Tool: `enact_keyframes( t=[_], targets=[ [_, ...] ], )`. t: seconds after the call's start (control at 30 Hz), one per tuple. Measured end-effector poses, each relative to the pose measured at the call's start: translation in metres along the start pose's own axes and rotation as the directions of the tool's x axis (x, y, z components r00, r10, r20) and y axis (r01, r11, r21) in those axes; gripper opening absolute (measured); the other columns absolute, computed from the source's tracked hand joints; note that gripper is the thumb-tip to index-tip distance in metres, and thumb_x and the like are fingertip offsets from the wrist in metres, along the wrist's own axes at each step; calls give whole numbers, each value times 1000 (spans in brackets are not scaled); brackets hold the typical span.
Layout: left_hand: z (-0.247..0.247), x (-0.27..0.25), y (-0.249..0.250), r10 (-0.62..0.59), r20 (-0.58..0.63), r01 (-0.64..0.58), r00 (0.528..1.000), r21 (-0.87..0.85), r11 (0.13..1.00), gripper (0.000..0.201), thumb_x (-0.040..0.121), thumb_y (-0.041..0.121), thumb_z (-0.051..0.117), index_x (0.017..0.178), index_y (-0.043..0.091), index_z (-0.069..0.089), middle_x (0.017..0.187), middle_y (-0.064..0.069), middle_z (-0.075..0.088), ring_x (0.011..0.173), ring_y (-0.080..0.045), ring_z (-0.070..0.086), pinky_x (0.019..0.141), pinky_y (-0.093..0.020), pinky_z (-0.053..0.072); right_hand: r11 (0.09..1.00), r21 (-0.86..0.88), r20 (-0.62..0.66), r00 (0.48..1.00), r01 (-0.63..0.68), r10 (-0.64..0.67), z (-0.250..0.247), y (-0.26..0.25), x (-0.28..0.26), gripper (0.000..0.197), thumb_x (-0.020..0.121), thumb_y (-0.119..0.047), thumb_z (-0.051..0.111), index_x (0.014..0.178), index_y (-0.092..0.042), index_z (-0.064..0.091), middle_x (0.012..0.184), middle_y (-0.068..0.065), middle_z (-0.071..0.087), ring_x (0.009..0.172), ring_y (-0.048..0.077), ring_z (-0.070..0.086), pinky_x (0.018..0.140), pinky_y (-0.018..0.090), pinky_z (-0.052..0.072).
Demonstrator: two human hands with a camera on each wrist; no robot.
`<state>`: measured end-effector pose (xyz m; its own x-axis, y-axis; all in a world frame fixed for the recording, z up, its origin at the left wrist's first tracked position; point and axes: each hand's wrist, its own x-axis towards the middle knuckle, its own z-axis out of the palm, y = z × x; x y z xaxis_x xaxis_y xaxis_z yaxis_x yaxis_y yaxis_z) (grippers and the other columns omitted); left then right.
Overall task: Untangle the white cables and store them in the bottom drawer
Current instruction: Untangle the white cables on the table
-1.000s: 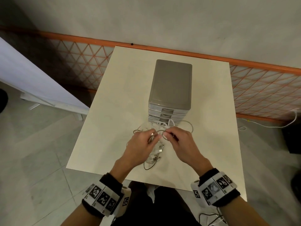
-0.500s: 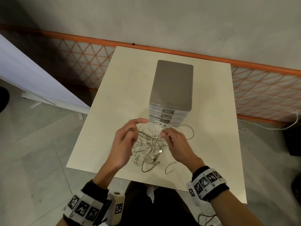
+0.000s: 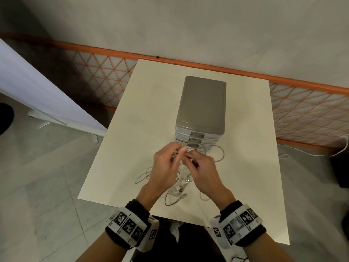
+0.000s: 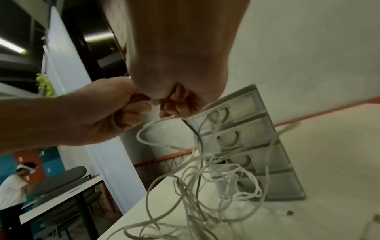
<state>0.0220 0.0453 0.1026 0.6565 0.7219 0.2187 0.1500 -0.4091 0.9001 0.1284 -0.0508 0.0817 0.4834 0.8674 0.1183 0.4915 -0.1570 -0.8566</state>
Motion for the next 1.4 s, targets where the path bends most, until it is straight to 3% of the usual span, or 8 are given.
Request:
enact_keyframes(
  t=[0.2, 0.33, 0.63, 0.73, 0.9, 1.07, 1.2, 1.4],
  targets=[
    [-27, 5, 25, -54, -157, 19, 986, -215, 976, 31, 101, 28, 44, 72, 21, 50, 59, -8, 52, 44, -15, 32, 41, -33, 26, 989, -143, 147, 987, -43, 64, 11, 44, -14, 20, 102, -25, 51, 99, -14, 67, 88, -6, 66, 77, 10, 59, 72, 28, 49],
    [-44, -9, 31, -82, -133, 39, 988, -298, 954, 34, 99, 30, 44, 68, 16, 42, 56, -4, 41, 50, -7, 35, 48, -17, 30, 973, -227, 152, 984, -51, 88, 9, 64, -7, 19, 101, -26, 53, 105, -15, 68, 93, -1, 69, 80, 16, 62, 74, 35, 52],
    [-77, -20, 57, -153, -237, 35, 959, -439, 898, 36, 94, 30, 48, 58, 32, 42, 53, 14, 38, 44, -3, 32, 44, -15, 26, 811, -581, 240, 937, -72, 255, 4, 66, 12, 22, 103, -31, 42, 105, -24, 62, 102, -5, 63, 89, 22, 62, 70, 37, 51],
    [-76, -18, 53, -16, -47, 4, 999, -241, 970, 29, 93, 39, 55, 69, 23, 50, 52, 3, 42, 47, -7, 34, 46, -21, 28, 813, -577, 226, 940, -82, 255, -1, 62, 16, 27, 103, -33, 40, 105, -23, 66, 99, -3, 67, 89, 24, 63, 70, 36, 51],
    [-37, -16, 2, -344, 340, 222, 875, 350, 910, 71, 79, 76, 58, 134, 33, 50, 66, 4, 65, 65, -15, 63, 69, -34, 56, 862, -507, 240, 960, -5, 147, 0, 41, 13, 21, 100, -25, 47, 93, -16, 65, 88, 1, 68, 82, 26, 60, 67, 41, 50],
    [-8, -6, -9, -339, 260, 183, 904, 482, 857, 38, 96, 51, 55, 121, 23, 61, 74, 0, 65, 82, -29, 64, 71, -38, 52, 944, -327, 138, 990, 28, 19, -6, 36, 4, 18, 100, -20, 51, 84, -17, 60, 75, -8, 58, 68, 17, 49, 59, 36, 44],
    [-15, -10, -5, -201, 235, 144, 951, 239, 960, 14, 100, 32, 57, 91, 22, 59, 54, 4, 50, 50, -21, 48, 52, -33, 39, 952, -306, 103, 995, 25, 7, -5, 39, 2, 18, 99, -26, 56, 97, -15, 70, 86, -2, 69, 77, 18, 59, 68, 32, 47],
    [-49, -7, 43, -92, 37, 95, 995, -81, 992, 17, 99, 20, 58, 82, 17, 61, 66, -6, 58, 53, -21, 47, 48, -33, 38, 954, -294, 97, 991, -64, 96, 3, 60, -3, 18, 99, -22, 56, 98, -11, 70, 86, 4, 72, 75, 26, 63, 66, 37, 50]
  ],
)
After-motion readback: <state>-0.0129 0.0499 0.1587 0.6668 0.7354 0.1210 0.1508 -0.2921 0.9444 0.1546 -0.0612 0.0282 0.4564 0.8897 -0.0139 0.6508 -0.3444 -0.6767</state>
